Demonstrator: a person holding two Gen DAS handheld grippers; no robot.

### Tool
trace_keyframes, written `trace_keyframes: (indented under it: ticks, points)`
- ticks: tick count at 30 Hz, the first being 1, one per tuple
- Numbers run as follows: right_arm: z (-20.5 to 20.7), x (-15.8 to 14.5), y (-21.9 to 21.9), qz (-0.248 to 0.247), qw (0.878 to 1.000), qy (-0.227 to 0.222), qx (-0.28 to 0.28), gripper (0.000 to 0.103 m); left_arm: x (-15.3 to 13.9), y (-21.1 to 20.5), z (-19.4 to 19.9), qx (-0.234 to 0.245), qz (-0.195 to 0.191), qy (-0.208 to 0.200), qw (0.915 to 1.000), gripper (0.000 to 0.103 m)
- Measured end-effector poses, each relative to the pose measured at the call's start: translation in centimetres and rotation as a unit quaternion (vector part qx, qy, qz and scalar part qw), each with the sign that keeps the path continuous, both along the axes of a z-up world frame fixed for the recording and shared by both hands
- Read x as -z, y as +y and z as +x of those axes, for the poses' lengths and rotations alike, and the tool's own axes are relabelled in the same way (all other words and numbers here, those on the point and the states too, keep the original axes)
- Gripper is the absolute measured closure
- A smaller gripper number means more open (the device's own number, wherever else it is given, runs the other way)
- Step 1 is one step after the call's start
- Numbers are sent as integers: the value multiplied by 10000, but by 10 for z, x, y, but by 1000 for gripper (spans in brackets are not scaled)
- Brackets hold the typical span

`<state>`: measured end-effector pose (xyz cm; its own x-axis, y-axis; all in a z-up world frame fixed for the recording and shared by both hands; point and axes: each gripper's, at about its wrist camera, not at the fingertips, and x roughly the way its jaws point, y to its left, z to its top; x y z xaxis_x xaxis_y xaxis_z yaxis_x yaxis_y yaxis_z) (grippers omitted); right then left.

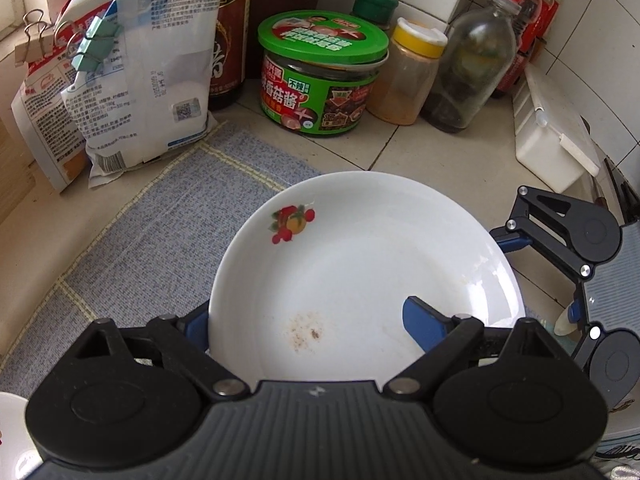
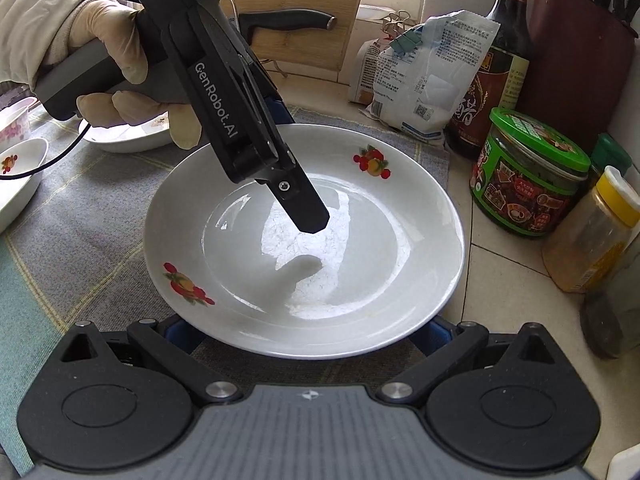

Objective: Organize plates and bowls
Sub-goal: 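Lift the plate with both grippers and carry it toward the green-lidded jar, then lower the plate onto the towel and open both grippers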

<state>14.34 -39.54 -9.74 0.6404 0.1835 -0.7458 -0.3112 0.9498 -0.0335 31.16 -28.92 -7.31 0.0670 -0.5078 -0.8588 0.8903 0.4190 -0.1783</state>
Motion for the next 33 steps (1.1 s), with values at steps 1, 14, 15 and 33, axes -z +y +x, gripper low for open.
trace_keyframes:
  ticks: [1,14,15,33]
  points:
    - [0,0,0,10,10000,3,1,0,0,0,0,1,-4,-4,10000,10]
    - [-7,0,1,-12,9999,-11,123,0,-20,7,-13,-104,-133,-556,9983,8]
    - [-8,-1,2,-18,9999,-17,150,0,-23,9,-15,-121,-168,-589,9981,8]
    - [-50,-23,30,305,9948,-271,933,0,-80,87,-117,-738,-686,-1349,9857,7]
